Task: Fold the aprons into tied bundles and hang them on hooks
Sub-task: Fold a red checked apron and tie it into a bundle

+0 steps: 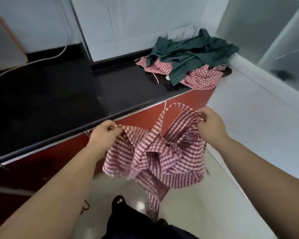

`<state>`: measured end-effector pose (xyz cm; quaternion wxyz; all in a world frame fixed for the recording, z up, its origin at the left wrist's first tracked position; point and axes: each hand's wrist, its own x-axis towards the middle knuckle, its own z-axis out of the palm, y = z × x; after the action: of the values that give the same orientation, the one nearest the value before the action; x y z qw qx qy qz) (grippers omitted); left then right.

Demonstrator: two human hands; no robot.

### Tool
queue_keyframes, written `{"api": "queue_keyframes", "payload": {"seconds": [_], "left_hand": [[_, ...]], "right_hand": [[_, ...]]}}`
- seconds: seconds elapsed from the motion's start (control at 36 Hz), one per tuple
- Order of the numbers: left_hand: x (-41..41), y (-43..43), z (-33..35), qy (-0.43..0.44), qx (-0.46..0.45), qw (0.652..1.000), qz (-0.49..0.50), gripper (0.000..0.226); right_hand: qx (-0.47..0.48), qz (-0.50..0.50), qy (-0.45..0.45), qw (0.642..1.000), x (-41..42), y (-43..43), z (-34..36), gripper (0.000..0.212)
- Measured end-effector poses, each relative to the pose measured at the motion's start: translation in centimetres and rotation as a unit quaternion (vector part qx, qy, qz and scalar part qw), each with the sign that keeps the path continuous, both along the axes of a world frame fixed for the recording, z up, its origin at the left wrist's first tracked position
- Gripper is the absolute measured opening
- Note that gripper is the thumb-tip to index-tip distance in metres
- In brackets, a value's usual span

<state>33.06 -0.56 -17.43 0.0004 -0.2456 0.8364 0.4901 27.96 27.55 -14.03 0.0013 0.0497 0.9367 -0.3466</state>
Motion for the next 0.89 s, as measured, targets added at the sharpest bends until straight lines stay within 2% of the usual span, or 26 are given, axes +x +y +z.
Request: {"api": "queue_keyframes", "payload": {"seconds": [0.08,0.17,0.22,0.28,0.39,0.47,0.61,0.64,0.69,0.78,0.83,0.89], "left_hand": [[-0.1,-1.0,0.8,0.050,0.011,0.993,0.107,0.017],[-0.3,-1.6,2.0,0.078,-0.011,0.987,0.140,0.010],[-0.3,-1.5,2.7,0.090,-0.051,0.984,0.145,0.001],[-0.3,-1.5,3.1,0.110,-0.056,0.980,0.154,0.004],[0.2,-1.2,4.4,0.142,-0.047,0.973,0.174,0.007],[0.6,-1.3,5.3,0.162,-0.028,0.969,0.182,0.007],[0.9,-1.6,6.6,0.186,-0.025,0.977,0.104,0.004],[0.8,-1.4,7.0,0.189,-0.033,0.978,0.081,0.006],[0.4,-1.0,7.9,0.207,-0.072,0.975,0.037,0.015],[-0.1,-0.2,9.8,0.244,-0.174,0.953,-0.044,0.021],[-0.3,0.9,10.7,0.245,-0.150,0.951,-0.115,0.027],[-0.2,1.8,11.4,0.246,-0.147,0.945,-0.160,0.026]], "right_hand": [[-0.004,-0.064,0.065,0.996,0.3,0.9,0.8,0.029],[-0.005,-0.104,0.083,0.991,0.3,1.3,1.3,0.025],[-0.006,-0.112,0.075,0.991,0.2,1.4,1.5,0.025],[-0.016,-0.118,0.066,0.991,0.2,1.1,1.7,0.025],[-0.049,-0.122,0.058,0.990,-0.2,0.2,1.6,0.008],[-0.076,-0.104,0.056,0.990,-0.3,-0.8,1.7,0.018],[-0.086,-0.090,0.019,0.992,-1.2,-2.2,2.2,0.015],[-0.084,-0.075,0.007,0.994,-1.2,-2.5,2.2,0.019],[-0.084,-0.017,-0.006,0.996,-0.9,-3.2,2.6,0.046],[-0.133,0.139,-0.019,0.981,-0.1,-5.3,3.9,0.085],[-0.192,0.230,-0.070,0.952,0.4,-6.9,4.6,0.097],[-0.160,0.282,-0.100,0.941,0.7,-8.4,5.1,0.102]]}}
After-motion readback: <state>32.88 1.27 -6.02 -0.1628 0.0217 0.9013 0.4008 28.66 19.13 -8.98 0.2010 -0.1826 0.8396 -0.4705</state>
